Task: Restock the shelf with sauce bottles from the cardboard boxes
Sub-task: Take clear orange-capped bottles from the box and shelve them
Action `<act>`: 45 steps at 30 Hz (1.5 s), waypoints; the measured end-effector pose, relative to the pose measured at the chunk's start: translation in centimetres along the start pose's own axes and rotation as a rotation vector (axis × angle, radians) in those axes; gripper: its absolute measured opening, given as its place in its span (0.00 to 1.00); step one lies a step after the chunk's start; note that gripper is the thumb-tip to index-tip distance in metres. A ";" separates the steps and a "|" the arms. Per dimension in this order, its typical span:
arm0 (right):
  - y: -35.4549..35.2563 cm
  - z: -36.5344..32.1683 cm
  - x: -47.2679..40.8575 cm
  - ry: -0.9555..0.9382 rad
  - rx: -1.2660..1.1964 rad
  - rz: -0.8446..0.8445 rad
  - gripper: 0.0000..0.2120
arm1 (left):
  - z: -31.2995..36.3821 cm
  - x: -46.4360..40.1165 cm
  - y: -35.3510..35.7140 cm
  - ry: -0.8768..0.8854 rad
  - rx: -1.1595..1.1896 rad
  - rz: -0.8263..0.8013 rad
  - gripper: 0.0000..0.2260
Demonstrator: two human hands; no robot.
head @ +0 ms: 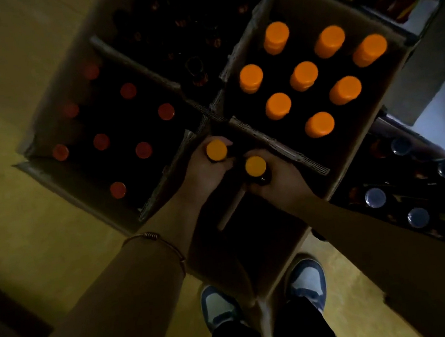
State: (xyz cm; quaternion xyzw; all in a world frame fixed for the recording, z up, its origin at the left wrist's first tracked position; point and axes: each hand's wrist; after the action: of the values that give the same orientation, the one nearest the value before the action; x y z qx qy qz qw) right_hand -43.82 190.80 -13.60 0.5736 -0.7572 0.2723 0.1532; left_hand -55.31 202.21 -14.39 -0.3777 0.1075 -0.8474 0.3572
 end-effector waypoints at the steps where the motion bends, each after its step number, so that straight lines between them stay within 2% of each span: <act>1: 0.3 0.3 -0.1 -0.018 -0.013 0.016 0.26 | 0.0 -0.3 0.4 -0.011 0.026 0.009 0.10; 5: 1.8 0.5 -0.8 -0.058 -0.100 0.130 0.15 | 0.2 -0.2 1.7 -0.052 0.074 0.148 0.09; 8: 1.9 0.0 -0.8 -0.030 -0.136 0.173 0.13 | 0.0 1.5 1.4 -0.087 0.087 0.209 0.07; 13: -0.5 -2.4 3.3 0.005 -0.159 0.174 0.11 | 0.7 6.4 -1.2 -0.272 0.216 0.127 0.05; 16: -2.8 -5.4 6.9 -0.026 -0.145 0.158 0.08 | 3.0 10.7 -3.3 -0.234 0.179 0.089 0.05; 20: -5.8 -11.2 12.9 -0.099 -0.127 0.148 0.05 | 7.7 16.9 -6.0 -0.119 0.116 0.044 0.06; 23: -8.4 -16.5 18.0 -0.120 -0.125 0.143 0.03 | 12.3 20.8 -8.4 -0.017 0.060 0.015 0.10; 26: -10.8 -22.2 23.2 -0.180 -0.088 0.142 0.03 | 18.2 24.6 -11.1 0.136 0.003 -0.025 0.16; 29: -13.0 -27.6 28.1 -0.224 -0.051 0.161 0.03 | 23.5 28.5 -13.5 0.311 -0.020 -0.039 0.14; 32: -14.8 -32.7 33.1 -0.291 -0.030 0.279 0.04 | 28.8 32.2 -15.7 0.442 -0.010 0.013 0.08; 37: -18.2 -40.0 41.8 -0.342 0.023 0.493 0.08 | 37.6 38.2 -18.8 0.654 0.033 0.146 0.13; 39: -19.5 -42.6 45.3 -0.351 0.038 0.563 0.10 | 40.9 40.4 -19.6 0.771 0.007 0.128 0.15; 43: -21.6 -47.3 51.7 -0.363 0.082 0.685 0.06 | 46.6 43.6 -20.1 0.958 -0.049 0.069 0.22; 45: -22.8 -49.1 54.9 -0.360 0.083 0.743 0.09 | 49.5 45.4 -19.8 1.036 -0.059 0.012 0.22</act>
State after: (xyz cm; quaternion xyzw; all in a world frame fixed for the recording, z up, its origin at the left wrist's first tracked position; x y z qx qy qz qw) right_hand -42.19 172.15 61.16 0.3053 -0.9159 0.2347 -0.1134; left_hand -51.07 189.65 54.34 0.0822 0.2965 -0.9177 0.2512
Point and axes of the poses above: each hand's wrist, its own x-axis away from the middle knuckle, its own y-axis out of the palm, z = x × y, and after that the axes turned 12 degrees about -x, right-handed
